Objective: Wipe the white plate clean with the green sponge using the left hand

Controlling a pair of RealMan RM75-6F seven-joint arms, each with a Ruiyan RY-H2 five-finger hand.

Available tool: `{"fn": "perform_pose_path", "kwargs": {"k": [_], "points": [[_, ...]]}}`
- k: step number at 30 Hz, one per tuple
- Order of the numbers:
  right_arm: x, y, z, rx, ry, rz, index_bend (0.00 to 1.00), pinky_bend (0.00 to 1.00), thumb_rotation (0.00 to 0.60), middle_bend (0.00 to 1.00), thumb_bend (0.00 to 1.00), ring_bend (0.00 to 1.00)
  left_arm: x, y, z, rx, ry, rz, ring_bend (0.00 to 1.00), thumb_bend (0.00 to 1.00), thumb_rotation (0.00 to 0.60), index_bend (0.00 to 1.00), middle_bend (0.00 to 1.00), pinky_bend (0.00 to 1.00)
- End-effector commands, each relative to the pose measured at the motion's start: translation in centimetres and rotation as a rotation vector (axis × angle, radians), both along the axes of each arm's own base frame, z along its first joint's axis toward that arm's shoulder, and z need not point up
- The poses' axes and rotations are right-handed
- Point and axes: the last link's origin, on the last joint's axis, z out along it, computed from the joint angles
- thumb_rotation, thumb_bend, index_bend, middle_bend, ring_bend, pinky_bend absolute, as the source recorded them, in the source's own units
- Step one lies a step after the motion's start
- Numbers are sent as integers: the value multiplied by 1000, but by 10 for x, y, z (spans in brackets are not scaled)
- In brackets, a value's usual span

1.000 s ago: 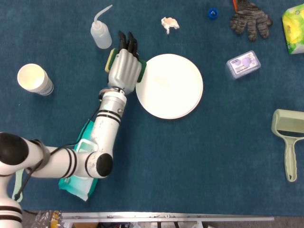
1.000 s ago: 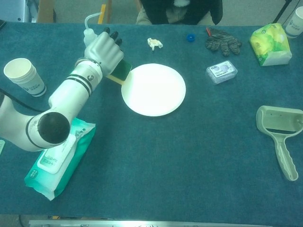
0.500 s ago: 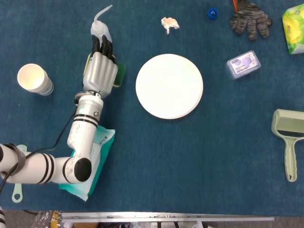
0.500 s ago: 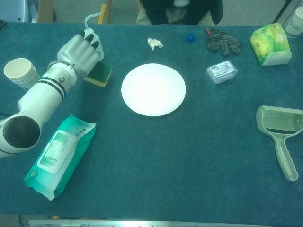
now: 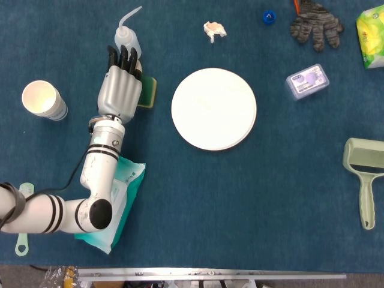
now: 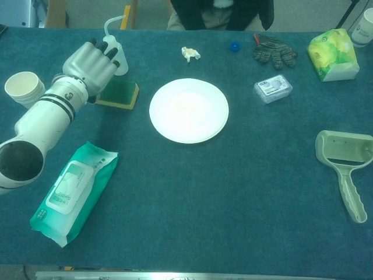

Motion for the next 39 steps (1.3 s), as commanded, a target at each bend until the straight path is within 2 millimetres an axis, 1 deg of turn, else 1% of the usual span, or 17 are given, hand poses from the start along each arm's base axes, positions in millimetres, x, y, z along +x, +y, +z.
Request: {"fn": "perform_pose_path", "kwargs": {"k": [1,5,11,17,20,25,29,34,39], "points": [[0,0,0,1,-3,1,405,450,600,394,387,244,-1,1,5,15,-48,13,0,295,495,95,0,18],[-1,0,1,-3,0,-1,405,450,600,394,388,244,-2,3,17,41,-132,10,0,296,513,99,0,18],[-2,-1,2,-4,3,-5,405,450,600,394,388,244,-8,0,36,55,-272,8,0,296,539,108,0,18],[-1,-2,2,-5,7,-5,405,450,600,394,388,244,-14,-10,55,51,-474,11,0,296,594,130,16,18],[-2,-2,3,-7,12,-9,405,450,600,394,388,244,-19,-16,69,70,-562,-12,0,296,600,140,24,18],[-3,-1,4,-11,17,-18,405,450,600,394,388,244,-35,-30,92,79,-708,15,0,295,600,146,31,18],[-5,2,7,-20,27,-31,405,450,600,394,388,244,-58,-45,107,68,-800,52,0,296,600,167,49,18],[-6,3,8,-26,40,-42,405,450,600,394,388,244,-78,-63,119,69,-851,53,0,296,600,174,63,19],[-8,7,9,-35,57,-62,405,450,600,394,388,244,-98,-83,139,109,-883,66,0,296,600,175,71,19]]}}
